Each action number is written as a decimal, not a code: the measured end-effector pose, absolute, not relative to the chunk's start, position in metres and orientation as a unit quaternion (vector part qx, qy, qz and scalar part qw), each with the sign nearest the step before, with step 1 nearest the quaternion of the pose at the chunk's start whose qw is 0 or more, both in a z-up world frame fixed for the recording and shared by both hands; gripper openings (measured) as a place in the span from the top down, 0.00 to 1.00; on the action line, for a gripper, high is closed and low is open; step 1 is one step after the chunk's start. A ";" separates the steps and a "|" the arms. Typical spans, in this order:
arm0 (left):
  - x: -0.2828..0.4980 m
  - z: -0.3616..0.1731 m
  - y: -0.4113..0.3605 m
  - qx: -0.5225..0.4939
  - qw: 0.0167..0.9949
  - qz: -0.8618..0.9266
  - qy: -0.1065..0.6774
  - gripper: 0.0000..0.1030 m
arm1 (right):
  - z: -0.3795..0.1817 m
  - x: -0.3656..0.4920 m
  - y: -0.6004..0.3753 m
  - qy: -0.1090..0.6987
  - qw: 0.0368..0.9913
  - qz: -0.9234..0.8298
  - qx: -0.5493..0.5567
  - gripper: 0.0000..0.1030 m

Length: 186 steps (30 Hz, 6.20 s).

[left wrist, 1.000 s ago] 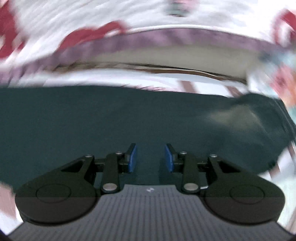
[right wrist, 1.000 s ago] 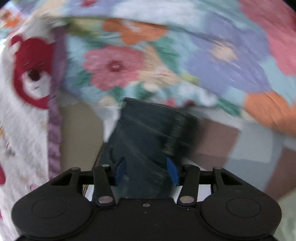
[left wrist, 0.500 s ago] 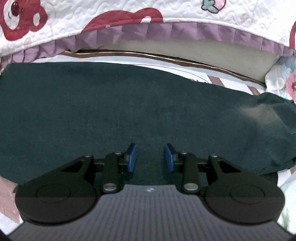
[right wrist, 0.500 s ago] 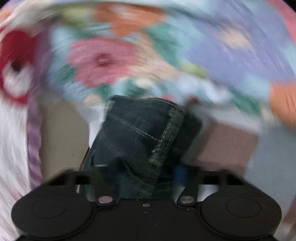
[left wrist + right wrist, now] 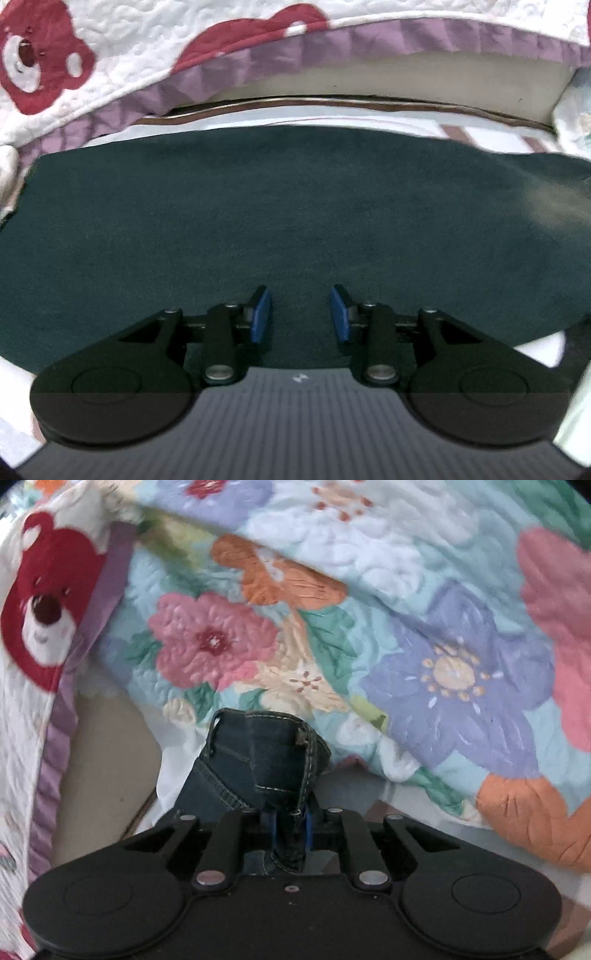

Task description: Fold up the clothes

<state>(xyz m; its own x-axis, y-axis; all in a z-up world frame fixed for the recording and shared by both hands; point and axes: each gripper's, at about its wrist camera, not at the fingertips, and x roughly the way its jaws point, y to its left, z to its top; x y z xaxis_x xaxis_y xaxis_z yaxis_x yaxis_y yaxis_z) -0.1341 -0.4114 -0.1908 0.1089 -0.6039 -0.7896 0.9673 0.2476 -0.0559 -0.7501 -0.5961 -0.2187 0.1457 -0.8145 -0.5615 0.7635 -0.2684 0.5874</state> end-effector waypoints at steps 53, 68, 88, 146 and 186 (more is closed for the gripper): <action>-0.349 -0.181 -0.469 0.222 0.551 -0.685 0.422 0.52 | -0.157 -0.724 -0.567 -0.079 0.684 -0.615 0.384 0.77; -0.390 -0.154 -0.456 0.264 0.503 -0.734 0.373 0.44 | -0.061 -0.772 -0.549 0.013 0.697 -0.662 0.275 0.83; -0.333 -0.185 -0.437 0.291 0.567 -0.643 0.425 0.44 | -0.007 -0.708 -0.523 0.154 0.757 -0.628 0.097 0.83; -0.106 -0.226 -0.371 -0.094 0.604 -0.540 0.579 0.34 | -0.173 -0.419 -0.396 0.356 0.858 -0.346 0.131 0.47; -0.125 -0.078 -0.391 0.092 0.820 -0.538 0.172 0.91 | -0.192 -0.365 -0.419 0.314 0.856 -0.378 0.162 0.32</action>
<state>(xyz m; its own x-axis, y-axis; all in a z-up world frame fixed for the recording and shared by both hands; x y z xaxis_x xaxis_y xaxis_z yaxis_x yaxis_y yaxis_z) -0.1250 -0.3910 -0.0784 0.3625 -0.8504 -0.3812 0.9137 0.4048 -0.0341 -0.3651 -0.4185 -0.1923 0.5165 -0.5449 -0.6605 0.7488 0.6616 0.0398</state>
